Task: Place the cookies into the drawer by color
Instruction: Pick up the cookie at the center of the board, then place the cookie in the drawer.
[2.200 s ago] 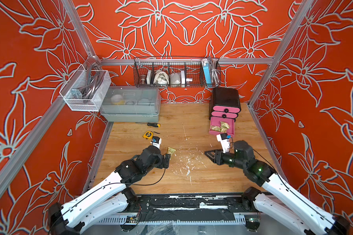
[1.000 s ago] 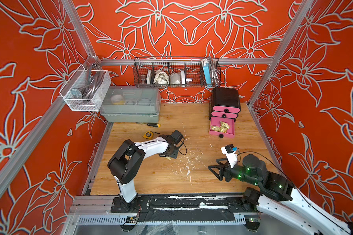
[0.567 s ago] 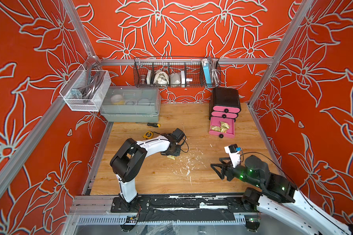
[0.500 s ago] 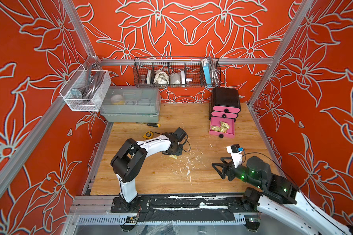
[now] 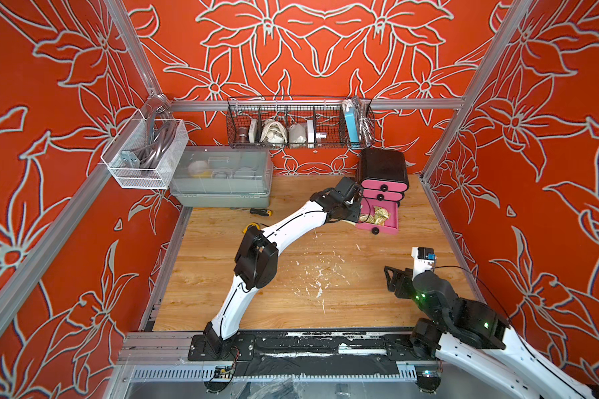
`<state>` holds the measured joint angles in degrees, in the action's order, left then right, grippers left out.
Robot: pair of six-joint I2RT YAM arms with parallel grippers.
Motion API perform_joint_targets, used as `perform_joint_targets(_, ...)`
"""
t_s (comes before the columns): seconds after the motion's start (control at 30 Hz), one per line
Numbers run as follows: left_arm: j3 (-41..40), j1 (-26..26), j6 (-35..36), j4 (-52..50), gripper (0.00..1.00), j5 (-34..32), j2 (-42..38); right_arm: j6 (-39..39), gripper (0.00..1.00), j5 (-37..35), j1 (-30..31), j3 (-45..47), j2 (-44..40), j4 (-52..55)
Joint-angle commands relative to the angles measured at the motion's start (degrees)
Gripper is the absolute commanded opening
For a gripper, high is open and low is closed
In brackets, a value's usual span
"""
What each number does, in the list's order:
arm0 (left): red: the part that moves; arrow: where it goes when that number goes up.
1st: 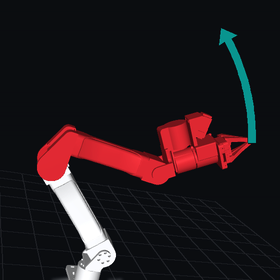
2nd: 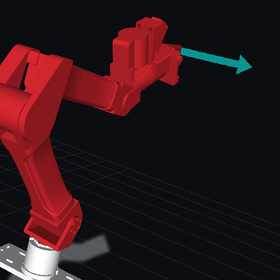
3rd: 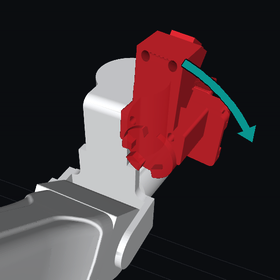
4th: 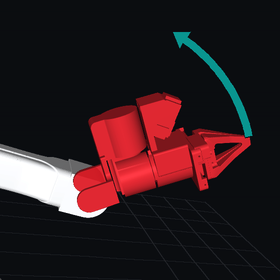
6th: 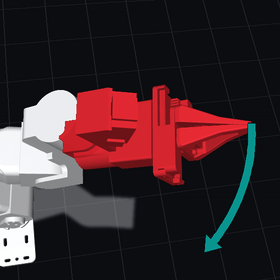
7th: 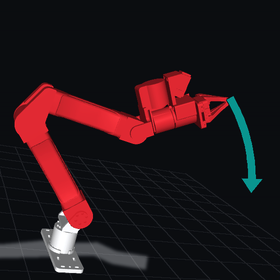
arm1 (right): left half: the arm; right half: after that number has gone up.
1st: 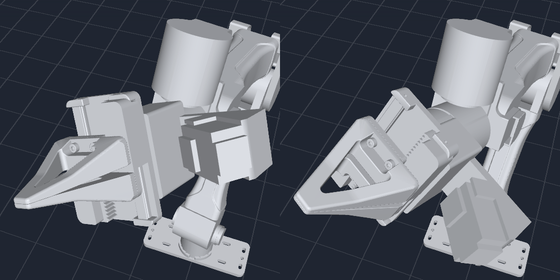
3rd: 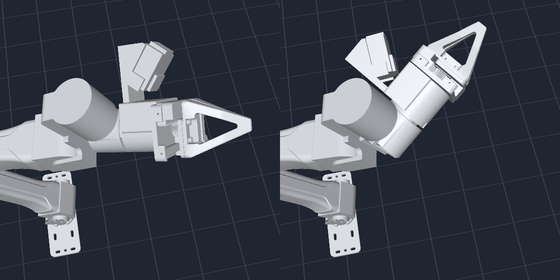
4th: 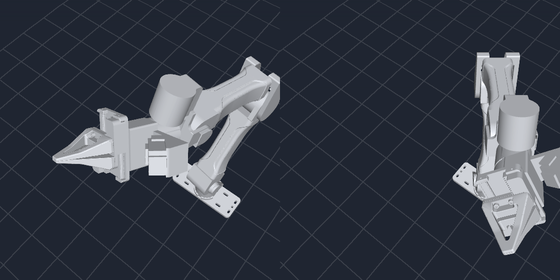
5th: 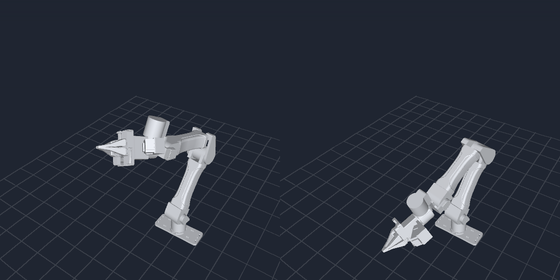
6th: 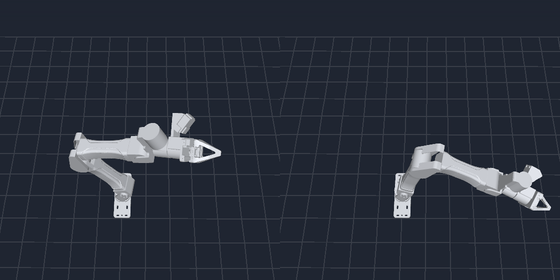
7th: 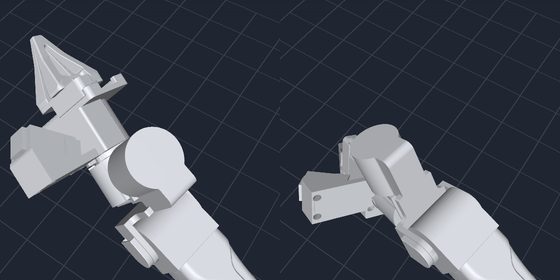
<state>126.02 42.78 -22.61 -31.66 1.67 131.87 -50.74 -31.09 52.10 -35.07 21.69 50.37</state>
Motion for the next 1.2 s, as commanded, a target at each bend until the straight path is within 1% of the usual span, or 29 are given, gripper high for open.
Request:
perform_joint_targets(0.0, 9.33, 0.44, -0.28, -1.28, 0.22, 0.19, 7.19, -10.07, 0.74, -12.35, 0.02, -1.32, 3.13, 10.07)
perform_joint_targets(0.07, 14.27, 0.46, -0.25, 0.49, 0.22, 0.3, 11.07, -10.08, 0.74, -13.07, 0.09, -1.86, 6.02, 11.79)
perform_joint_targets(0.17, 18.98, 0.46, -0.4, 3.79, 0.22, -0.41, 15.49, -8.76, 0.74, -11.21, -0.01, -1.68, 9.26, 10.84)
perform_joint_targets(0.23, 19.14, 0.52, 0.11, 7.92, 0.22, -0.93, 16.66, -7.79, 0.74, -9.07, -0.06, -1.04, 10.73, 7.8)
perform_joint_targets(0.33, 17.56, 0.55, 3.08, 15.7, 0.22, -1.5, 18.06, -6.67, 0.74, -5.93, -0.27, -0.02, 12.05, 4.99)
perform_joint_targets(0.47, 20.13, 0.57, 6.2, 20.82, 0.22, -2.97, 21.37, -4.8, 0.74, -2.92, -0.5, 1.16, 12.68, 2.29)
perform_joint_targets(0.67, 23.8, 0.55, 6.32, 27.14, 0.24, -3.86, 26.22, -3.93, 0.74, -2.59, -0.93, 1.31, 12.07, 2.2)
perform_joint_targets(0.73, 25.14, 0.59, 6.01, 28.65, 0.27, -4.11, 27.69, -3.86, 0.75, -2.57, -1.08, 1.23, 11.4, 2.63)
perform_joint_targets(0.8, 25.76, 0.55, 5.65, 29.57, 0.38, -4.89, 28.8, -3.93, 0.75, -2.47, -1.21, 1.23, 10.58, 3.23)
perform_joint_targets(0.9, 25.76, 0.56, 5.68, 30.25, 0.42, -6.12, 29.48, -3.93, 0.75, -2.31, -1.35, 1.21, 9.22, 4.21)
perform_joint_targets(0.97, 25.7, 0.55, 6.01, 29.96, 0.51, -6.49, 29.43, -3.56, 0.75, -2.12, -1.47, 1.32, 8.19, 4.5)
perform_joint_targets(1.0, 25.75, 0.56, 6.16, 29.84, 0.53, -6.59, 29.28, -3.25, 0.75, -2.05, -1.47, 1.3, 7.78, 4.47)
perform_joint_targets(1.17, 24.72, 0.55, 6.92, 29.07, 0.53, -6.99, 26.88, -2.43, 0.75, -1.82, -1.56, 0.45, 7.3, 5.26)
